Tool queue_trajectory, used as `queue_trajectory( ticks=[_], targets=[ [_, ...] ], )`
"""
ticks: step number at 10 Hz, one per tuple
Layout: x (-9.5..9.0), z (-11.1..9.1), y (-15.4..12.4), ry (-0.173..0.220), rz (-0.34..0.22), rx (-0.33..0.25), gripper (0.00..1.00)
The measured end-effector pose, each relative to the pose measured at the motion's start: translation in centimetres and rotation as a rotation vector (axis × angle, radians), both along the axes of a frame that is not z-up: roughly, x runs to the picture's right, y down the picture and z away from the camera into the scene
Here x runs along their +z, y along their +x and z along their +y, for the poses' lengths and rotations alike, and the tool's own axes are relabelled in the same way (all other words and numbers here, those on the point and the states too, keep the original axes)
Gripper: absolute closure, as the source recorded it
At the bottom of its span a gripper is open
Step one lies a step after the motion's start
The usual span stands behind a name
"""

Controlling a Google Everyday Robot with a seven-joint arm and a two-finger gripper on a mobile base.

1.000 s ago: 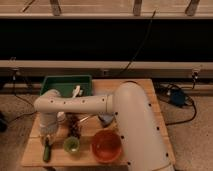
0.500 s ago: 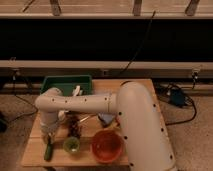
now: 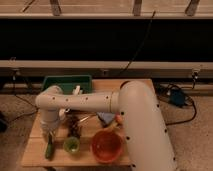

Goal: Place pepper in red bowl

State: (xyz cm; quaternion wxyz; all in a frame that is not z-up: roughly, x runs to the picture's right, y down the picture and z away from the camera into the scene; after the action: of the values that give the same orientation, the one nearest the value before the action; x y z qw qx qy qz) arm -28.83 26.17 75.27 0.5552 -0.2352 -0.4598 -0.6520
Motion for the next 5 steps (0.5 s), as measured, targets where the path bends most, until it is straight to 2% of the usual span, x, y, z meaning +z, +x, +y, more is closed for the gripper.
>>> queue_trajectory(
  ticks=[3, 5],
  targets=[
    [-0.4, -1.3, 1.8, 0.010, 0.031, 0.008, 1.00],
    [-1.5, -2.8, 2.4, 0.023, 0.032, 0.022, 1.00]
  ],
)
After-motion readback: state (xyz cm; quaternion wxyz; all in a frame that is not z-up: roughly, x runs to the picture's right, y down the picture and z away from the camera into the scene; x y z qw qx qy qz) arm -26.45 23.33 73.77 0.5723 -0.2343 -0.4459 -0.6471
